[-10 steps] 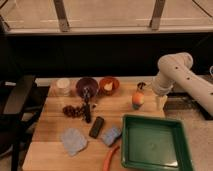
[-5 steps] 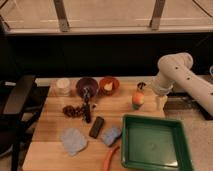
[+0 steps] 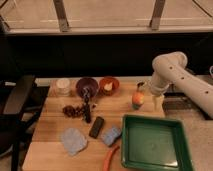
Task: Place sponge in table surface
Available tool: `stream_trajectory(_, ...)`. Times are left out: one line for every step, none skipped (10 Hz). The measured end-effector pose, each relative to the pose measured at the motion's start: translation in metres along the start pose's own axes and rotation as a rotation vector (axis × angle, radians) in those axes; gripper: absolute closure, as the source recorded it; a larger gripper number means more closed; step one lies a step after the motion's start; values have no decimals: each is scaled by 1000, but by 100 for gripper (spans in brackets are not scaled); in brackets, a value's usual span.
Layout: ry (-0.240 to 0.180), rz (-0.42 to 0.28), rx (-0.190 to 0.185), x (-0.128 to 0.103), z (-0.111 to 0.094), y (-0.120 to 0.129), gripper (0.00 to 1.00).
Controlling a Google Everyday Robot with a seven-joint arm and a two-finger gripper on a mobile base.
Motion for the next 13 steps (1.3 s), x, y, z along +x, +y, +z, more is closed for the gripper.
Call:
stream_trajectory(6, -42, -11, -15, 1, -6, 22)
stream_trajectory(20, -109, -28, -39, 3, -17, 22)
stream_trajectory(32, -185, -43, -67, 4, -28, 22)
stream_trajectory(37, -240, -52, -86, 6, -35, 22)
stream_trajectory(42, -297, -62, -105, 8, -41, 22)
stream_trajectory(34, -370, -67, -132, 11, -49, 22)
stream_trajectory(23, -388, -65, -142, 12, -51, 22)
stream_trajectory(29, -383, -67, -137, 12, -49, 22)
stream_trajectory(28, -384, -72, -138, 12, -49, 22)
stream_trajectory(25, -386, -70, -140, 12, -50, 22)
stream_trajectory(26, -384, -70, -139, 12, -49, 22)
stream_trajectory(25, -383, -69, -138, 12, -49, 22)
stream_trajectory(17, -385, -70, -140, 14, -50, 22)
